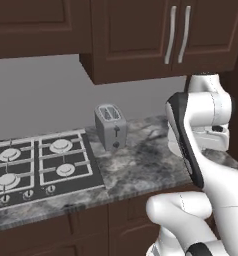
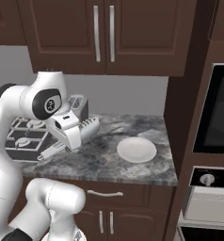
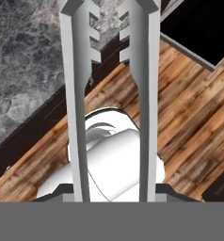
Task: Pick up the tongs from the counter and place them near the plate next to the oven.
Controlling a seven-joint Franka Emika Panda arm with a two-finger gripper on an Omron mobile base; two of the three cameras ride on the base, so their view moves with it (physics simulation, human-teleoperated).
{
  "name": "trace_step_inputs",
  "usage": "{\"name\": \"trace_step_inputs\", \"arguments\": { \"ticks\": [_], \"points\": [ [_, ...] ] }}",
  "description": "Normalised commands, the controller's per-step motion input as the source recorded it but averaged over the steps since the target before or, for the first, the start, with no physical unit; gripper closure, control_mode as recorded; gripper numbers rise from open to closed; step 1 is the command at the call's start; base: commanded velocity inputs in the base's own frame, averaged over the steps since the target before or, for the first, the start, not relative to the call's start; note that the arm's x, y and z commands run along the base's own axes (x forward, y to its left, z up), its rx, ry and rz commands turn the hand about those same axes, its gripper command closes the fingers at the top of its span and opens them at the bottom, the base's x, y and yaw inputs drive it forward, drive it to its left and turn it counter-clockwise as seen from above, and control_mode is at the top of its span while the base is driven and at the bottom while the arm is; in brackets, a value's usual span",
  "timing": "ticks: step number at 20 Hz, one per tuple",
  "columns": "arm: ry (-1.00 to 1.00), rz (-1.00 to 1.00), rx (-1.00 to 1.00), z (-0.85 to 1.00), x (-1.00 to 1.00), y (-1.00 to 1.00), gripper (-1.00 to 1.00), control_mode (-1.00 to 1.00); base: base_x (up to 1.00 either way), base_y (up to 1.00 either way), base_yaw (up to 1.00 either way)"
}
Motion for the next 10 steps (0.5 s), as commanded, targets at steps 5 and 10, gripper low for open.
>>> {"name": "trace_step_inputs", "arguments": {
  "ticks": [5,10],
  "points": [
    [0.0,0.0,0.0,0.0,0.0,0.0,1.0,1.0,0.39,0.1,-0.03],
    [0.0,0.0,0.0,0.0,0.0,0.0,1.0,1.0,0.51,-0.11,0.07]
  ]
}}
